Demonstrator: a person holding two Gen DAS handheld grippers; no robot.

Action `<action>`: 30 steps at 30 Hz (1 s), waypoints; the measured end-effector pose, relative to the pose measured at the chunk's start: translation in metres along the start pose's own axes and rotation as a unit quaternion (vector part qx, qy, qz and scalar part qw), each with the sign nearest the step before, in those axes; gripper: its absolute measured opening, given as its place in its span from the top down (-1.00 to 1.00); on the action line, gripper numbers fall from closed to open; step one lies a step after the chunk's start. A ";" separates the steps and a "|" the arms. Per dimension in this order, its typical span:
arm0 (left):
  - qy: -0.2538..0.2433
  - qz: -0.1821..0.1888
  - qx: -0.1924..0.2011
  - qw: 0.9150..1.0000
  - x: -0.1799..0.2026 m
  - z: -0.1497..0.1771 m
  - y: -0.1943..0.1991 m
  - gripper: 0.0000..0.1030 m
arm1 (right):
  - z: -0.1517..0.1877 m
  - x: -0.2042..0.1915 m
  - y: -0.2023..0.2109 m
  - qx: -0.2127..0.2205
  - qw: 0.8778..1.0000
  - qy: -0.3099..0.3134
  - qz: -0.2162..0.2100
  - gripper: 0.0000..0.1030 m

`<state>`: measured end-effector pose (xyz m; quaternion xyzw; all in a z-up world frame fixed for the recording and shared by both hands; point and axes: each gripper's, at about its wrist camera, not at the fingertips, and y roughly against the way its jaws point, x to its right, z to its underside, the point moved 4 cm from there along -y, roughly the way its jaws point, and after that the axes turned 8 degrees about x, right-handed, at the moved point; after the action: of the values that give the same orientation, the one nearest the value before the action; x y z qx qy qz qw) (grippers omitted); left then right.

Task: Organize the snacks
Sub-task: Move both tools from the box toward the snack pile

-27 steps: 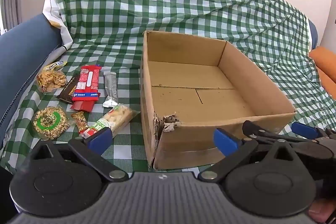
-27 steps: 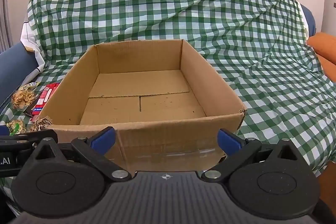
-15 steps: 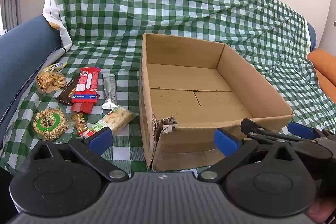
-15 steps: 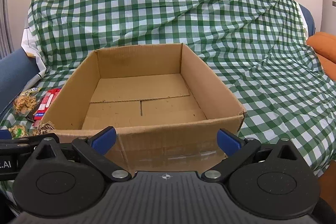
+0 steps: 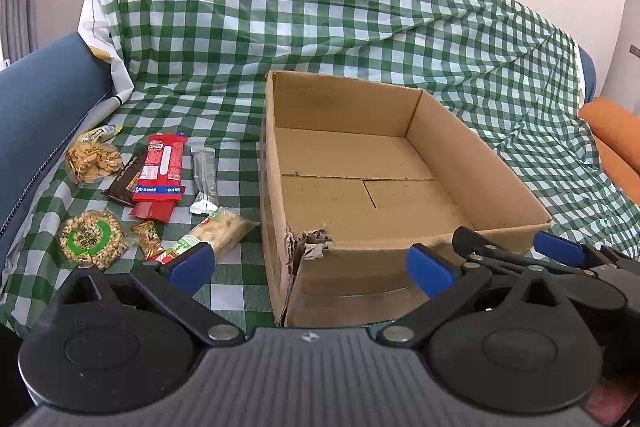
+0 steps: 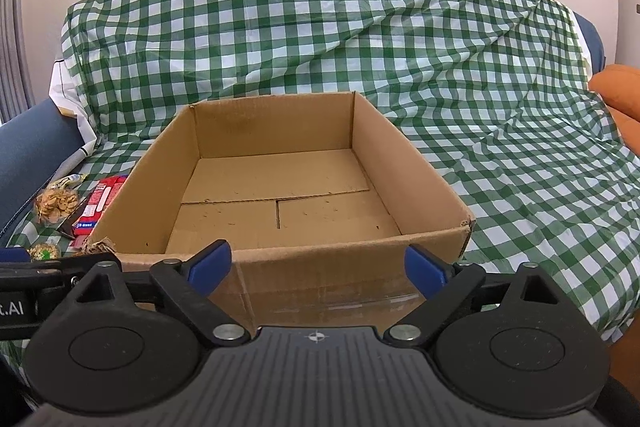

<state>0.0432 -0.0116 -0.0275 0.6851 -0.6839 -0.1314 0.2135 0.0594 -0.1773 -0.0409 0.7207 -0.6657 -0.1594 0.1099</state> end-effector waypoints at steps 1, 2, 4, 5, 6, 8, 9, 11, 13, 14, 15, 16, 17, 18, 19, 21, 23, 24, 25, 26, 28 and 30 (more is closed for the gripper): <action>0.000 0.004 0.002 1.000 -0.001 -0.001 0.000 -0.85 | 0.000 -0.001 0.000 0.003 1.000 0.000 -0.002 -0.69; 0.000 0.006 0.002 1.000 -0.003 -0.001 0.000 -0.76 | 0.000 -0.002 0.001 0.005 1.000 0.001 -0.004 -0.67; 0.004 0.015 -0.002 1.000 -0.008 -0.004 -0.001 -0.10 | -0.001 -0.004 0.002 0.012 1.000 0.003 -0.006 -0.47; 0.006 0.021 -0.001 1.000 -0.013 -0.006 -0.002 0.09 | -0.001 -0.004 0.003 0.014 1.000 0.005 -0.007 -0.42; 0.007 0.022 0.001 1.000 -0.019 -0.010 -0.002 0.32 | -0.001 -0.005 0.003 0.016 1.000 0.007 -0.008 -0.32; 0.012 0.022 0.003 1.000 -0.035 -0.018 -0.006 0.38 | -0.001 -0.005 0.002 0.017 1.000 0.004 -0.012 -0.13; 0.014 0.020 0.004 1.000 -0.049 -0.023 -0.010 0.38 | 0.000 -0.005 0.002 0.014 1.000 0.002 -0.015 -0.07; 0.007 0.006 0.008 1.000 -0.077 -0.031 -0.018 0.38 | 0.000 -0.006 0.003 0.011 1.000 0.002 -0.021 -0.06; -0.016 -0.008 0.012 1.000 -0.110 -0.037 -0.032 0.27 | 0.000 -0.009 0.004 0.007 0.999 0.003 -0.031 -0.07; -0.027 -0.015 0.012 0.999 -0.127 -0.038 -0.039 0.22 | 0.001 -0.011 0.006 0.004 0.999 0.000 -0.039 -0.07; -0.036 -0.022 0.008 0.999 -0.144 -0.037 -0.047 0.13 | 0.001 -0.013 0.007 0.005 0.999 0.003 -0.046 -0.07; -0.039 -0.026 -0.003 0.999 -0.162 -0.035 -0.056 0.08 | 0.001 -0.015 0.009 0.003 0.999 0.003 -0.053 -0.09; -0.031 -0.028 -0.019 0.999 -0.180 -0.031 -0.065 0.08 | 0.001 -0.019 0.010 0.005 0.998 0.007 -0.061 -0.11; 0.001 -0.029 -0.038 0.999 -0.197 -0.027 -0.073 0.05 | 0.001 -0.022 0.010 0.006 0.998 0.012 -0.069 -0.11; 0.034 -0.024 -0.052 0.998 -0.209 -0.026 -0.078 0.00 | 0.000 -0.026 0.011 0.005 0.997 0.018 -0.077 -0.11; 0.064 -0.013 -0.049 0.997 -0.220 -0.027 -0.081 -0.50 | -0.002 -0.038 0.012 0.003 0.995 0.034 -0.093 -0.11; 0.083 -0.026 -0.039 0.995 -0.226 -0.027 -0.083 -0.68 | -0.010 -0.053 0.016 -0.003 0.993 0.034 -0.115 -0.12; 0.088 -0.036 -0.043 0.995 -0.230 -0.025 -0.085 -0.68 | -0.016 -0.062 0.018 -0.003 0.992 0.026 -0.126 -0.16; 0.095 -0.044 -0.049 0.993 -0.233 -0.025 -0.088 -0.68 | -0.022 -0.072 0.021 -0.006 0.990 0.016 -0.138 -0.20; 0.101 -0.052 -0.055 0.992 -0.236 -0.024 -0.091 -0.68 | -0.028 -0.084 0.024 -0.007 0.989 0.009 -0.150 -0.23; 0.114 -0.063 -0.068 0.989 -0.245 -0.021 -0.094 -0.67 | -0.036 -0.114 0.025 -0.012 0.985 0.010 -0.172 -0.30; 0.122 -0.060 -0.086 0.987 -0.248 -0.018 -0.098 -0.67 | -0.037 -0.145 0.017 -0.025 0.982 0.019 -0.186 -0.30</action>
<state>0.1306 0.2339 -0.0859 0.7147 -0.5969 -0.1175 0.3451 0.0483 -0.0363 0.0115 0.8317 -0.5140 -0.1794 0.1091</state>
